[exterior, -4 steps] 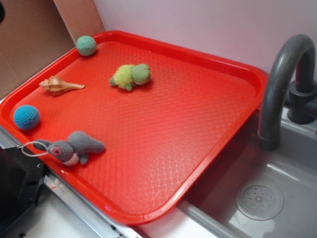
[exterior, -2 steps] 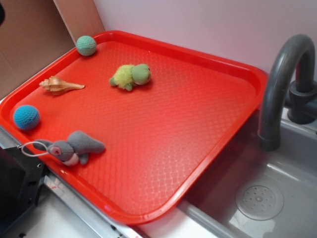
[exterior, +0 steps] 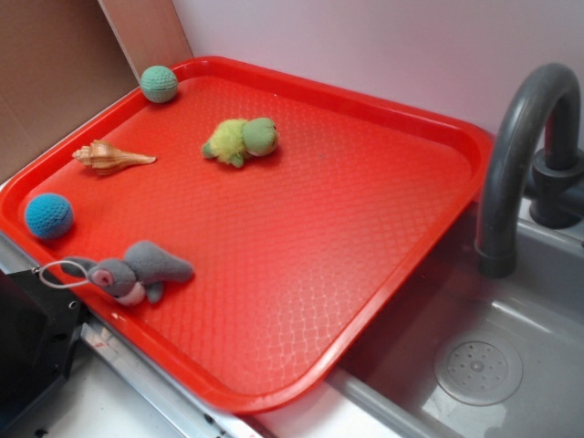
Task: Grab the shell.
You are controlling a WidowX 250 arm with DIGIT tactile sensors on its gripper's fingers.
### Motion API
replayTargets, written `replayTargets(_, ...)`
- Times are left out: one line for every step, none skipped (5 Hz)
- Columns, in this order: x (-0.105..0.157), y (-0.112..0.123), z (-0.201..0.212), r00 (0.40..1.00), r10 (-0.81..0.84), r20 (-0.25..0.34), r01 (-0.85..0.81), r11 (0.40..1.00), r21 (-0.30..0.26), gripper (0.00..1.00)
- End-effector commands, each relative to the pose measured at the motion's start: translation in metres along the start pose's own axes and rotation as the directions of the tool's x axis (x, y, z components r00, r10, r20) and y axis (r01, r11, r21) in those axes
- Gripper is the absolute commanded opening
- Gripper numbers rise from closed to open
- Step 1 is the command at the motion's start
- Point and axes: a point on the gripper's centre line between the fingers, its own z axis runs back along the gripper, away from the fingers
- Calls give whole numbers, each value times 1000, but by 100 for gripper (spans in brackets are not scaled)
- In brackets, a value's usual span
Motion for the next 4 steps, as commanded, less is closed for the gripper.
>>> replayTargets(8,61,-40,971,-238,-30,240,969,52,100)
replayTargets(13,88,-69,950,-306,-59,309,950,55,100)
replayTargets(17,103,-96,943,-314,-115,321,946,54,100)
replayTargets(14,119,-128,916,-382,-119,382,924,-25,100)
